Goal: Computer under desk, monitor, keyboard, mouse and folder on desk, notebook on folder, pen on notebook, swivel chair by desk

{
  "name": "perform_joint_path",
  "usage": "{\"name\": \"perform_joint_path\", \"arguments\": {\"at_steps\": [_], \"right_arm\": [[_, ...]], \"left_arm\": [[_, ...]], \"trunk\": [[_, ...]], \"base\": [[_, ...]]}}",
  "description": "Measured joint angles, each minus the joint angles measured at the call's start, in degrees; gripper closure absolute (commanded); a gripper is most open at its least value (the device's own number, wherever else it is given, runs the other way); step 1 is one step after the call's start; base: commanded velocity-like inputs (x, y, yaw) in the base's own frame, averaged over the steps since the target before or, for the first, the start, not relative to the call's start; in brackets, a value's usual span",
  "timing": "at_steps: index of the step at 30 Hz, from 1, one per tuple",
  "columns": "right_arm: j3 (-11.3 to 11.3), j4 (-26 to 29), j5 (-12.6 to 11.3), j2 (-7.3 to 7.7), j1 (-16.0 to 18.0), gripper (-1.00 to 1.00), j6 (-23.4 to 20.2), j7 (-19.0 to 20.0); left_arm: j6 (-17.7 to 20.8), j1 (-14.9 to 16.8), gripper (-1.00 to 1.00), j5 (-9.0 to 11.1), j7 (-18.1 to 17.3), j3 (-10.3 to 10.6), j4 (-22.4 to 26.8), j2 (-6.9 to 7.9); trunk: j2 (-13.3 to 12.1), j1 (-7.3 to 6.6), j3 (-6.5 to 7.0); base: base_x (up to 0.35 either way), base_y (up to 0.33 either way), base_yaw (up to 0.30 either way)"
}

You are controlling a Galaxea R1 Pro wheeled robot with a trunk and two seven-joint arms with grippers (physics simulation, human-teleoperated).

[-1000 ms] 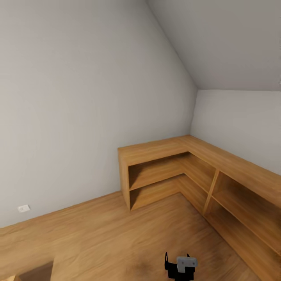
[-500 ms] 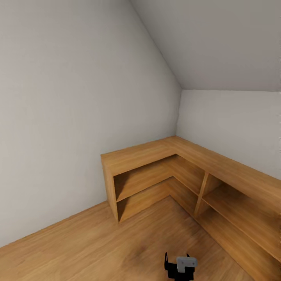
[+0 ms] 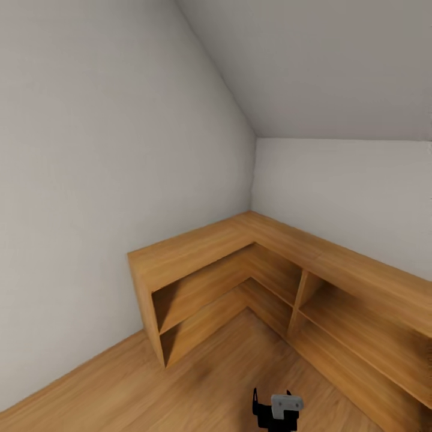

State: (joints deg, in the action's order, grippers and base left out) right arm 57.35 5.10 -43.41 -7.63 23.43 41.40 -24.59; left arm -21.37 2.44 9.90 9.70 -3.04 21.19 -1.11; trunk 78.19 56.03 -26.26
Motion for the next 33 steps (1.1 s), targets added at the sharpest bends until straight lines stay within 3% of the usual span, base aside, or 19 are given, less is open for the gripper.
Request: {"name": "perform_joint_path", "arguments": {"at_steps": [15, 26, 33], "right_arm": [[0.0, 0.0, 0.0, 0.00, 0.0, -1.00, 0.0, 0.0], [0.0, 0.0, 0.0, -0.01, 0.0, -1.00, 0.0, 0.0], [0.0, 0.0, 0.0, -0.01, 0.0, -1.00, 0.0, 0.0]], "left_arm": [[0.0, 0.0, -1.00, 0.0, 0.0, 0.0, 0.0, -0.07], [0.0, 0.0, -1.00, -0.1, 0.0, 0.0, -0.1, -0.08], [0.1, 0.0, -1.00, -0.1, 0.0, 0.1, -0.1, -0.20]], "trunk": [[0.0, 0.00, 0.00], [0.0, 0.03, 0.00], [0.0, 0.00, 0.00]], "base": [[0.325, 0.137, -0.283], [0.065, 0.027, -0.297], [0.230, 0.031, -0.297]]}}
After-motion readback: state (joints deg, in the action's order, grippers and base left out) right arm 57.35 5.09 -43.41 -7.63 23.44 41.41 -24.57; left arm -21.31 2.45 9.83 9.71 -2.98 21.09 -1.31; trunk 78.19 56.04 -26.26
